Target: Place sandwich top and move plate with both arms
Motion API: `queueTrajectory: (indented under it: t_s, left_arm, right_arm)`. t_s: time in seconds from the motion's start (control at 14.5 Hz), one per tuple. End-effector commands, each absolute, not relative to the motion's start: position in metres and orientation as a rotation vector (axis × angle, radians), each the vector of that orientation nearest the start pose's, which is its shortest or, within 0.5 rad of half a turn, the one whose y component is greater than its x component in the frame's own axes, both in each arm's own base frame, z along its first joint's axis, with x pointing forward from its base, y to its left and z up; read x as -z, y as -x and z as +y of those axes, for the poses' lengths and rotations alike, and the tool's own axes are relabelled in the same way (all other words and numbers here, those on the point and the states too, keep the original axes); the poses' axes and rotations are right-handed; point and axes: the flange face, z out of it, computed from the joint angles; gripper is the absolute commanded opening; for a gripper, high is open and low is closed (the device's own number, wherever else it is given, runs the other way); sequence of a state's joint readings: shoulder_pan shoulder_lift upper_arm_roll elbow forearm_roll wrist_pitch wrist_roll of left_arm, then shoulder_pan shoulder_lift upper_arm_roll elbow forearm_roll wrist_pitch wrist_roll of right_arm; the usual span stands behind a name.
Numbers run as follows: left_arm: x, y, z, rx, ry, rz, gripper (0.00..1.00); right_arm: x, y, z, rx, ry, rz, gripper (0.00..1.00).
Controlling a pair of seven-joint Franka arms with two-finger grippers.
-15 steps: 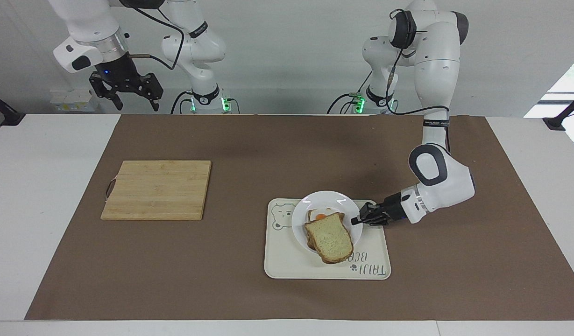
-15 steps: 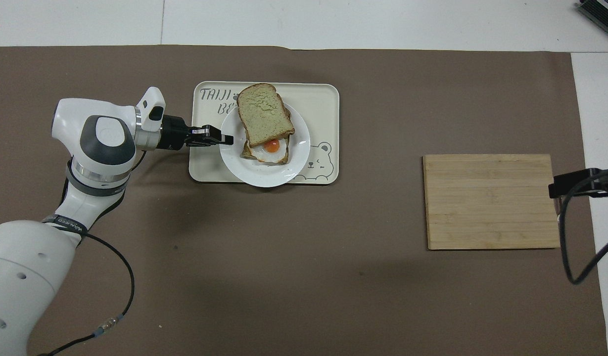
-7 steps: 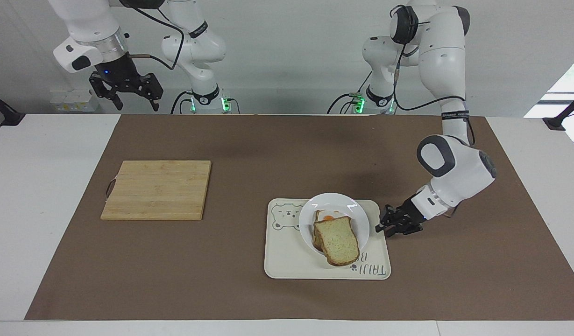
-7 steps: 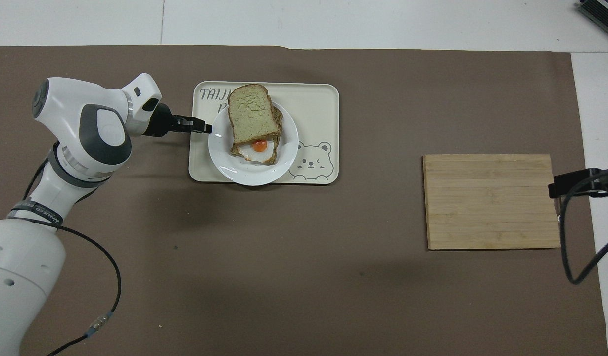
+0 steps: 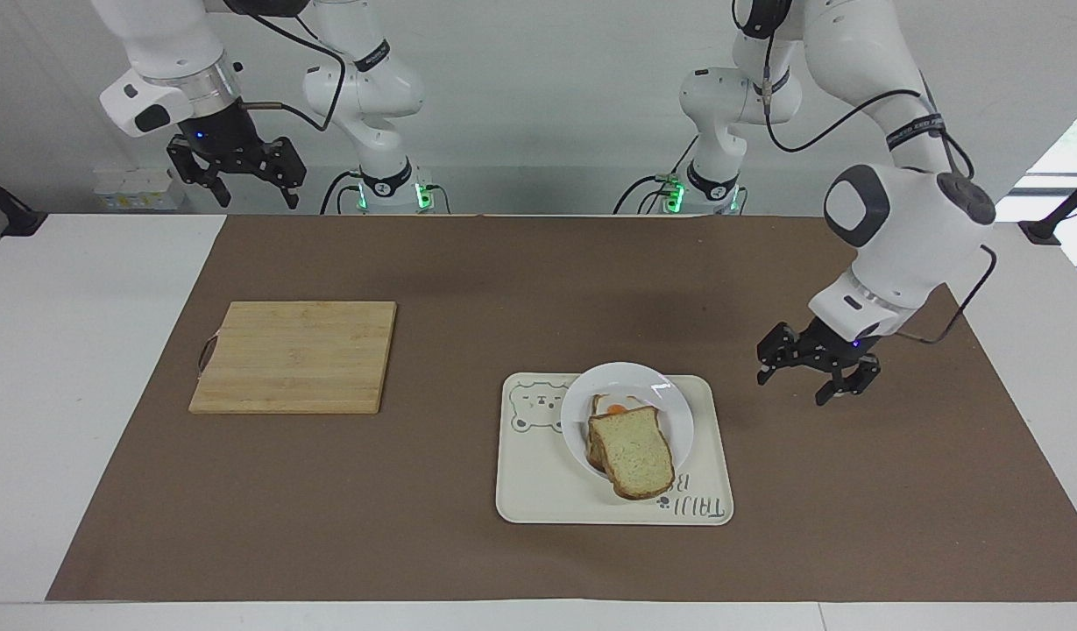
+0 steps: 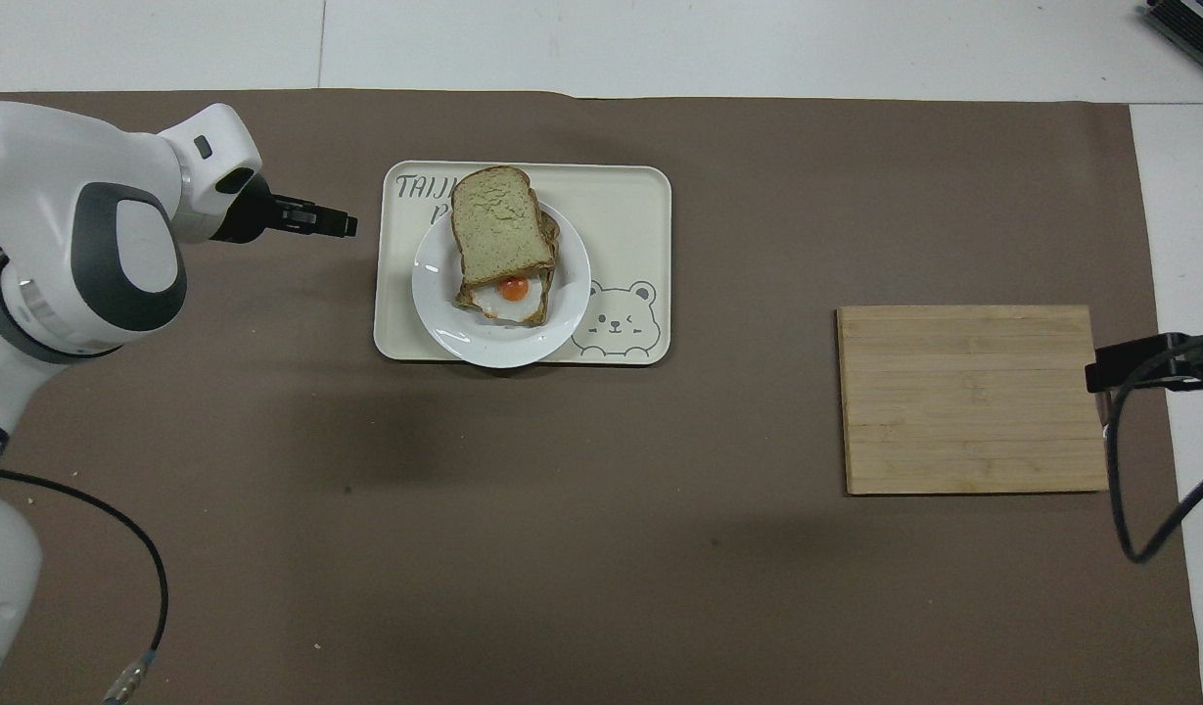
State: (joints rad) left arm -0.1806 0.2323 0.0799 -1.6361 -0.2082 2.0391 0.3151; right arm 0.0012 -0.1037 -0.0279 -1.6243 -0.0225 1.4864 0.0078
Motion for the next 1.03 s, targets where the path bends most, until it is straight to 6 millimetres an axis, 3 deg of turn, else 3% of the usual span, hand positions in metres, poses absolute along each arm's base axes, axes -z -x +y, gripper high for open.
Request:
queueTrajectory:
  t_s: [0.0, 0.34, 0.55, 0.69, 0.96]
  left_arm:
    - [-0.557, -0.607, -0.067, 0.251, 3.151, 0.534, 1.0]
    - [-0.642, -0.544, -0.023, 0.144, 3.095, 0.481, 1.0]
    - [-0.671, -0.538, -0.021, 0.039, 3.109, 0.469, 1.0]
    - [-0.684, -0.546, -0.006, 0.027, 3.116, 0.423, 1.0]
    - [-0.689, -0.548, -0.008, 0.013, 3.105, 0.423, 1.0]
  right_arm:
    - [-0.649, -0.514, -0.02, -0.07, 3.148, 0.04, 1.0]
    - [-0.649, -0.513, -0.025, -0.083, 3.16, 0.051, 1.0]
    - [-0.648, -0.514, -0.022, -0.086, 3.159, 0.044, 1.0]
    - [-0.648, -0.514, -0.018, -0.086, 3.161, 0.032, 1.0]
    - [-0.649, -0.514, -0.016, -0.075, 3.143, 0.022, 1.0]
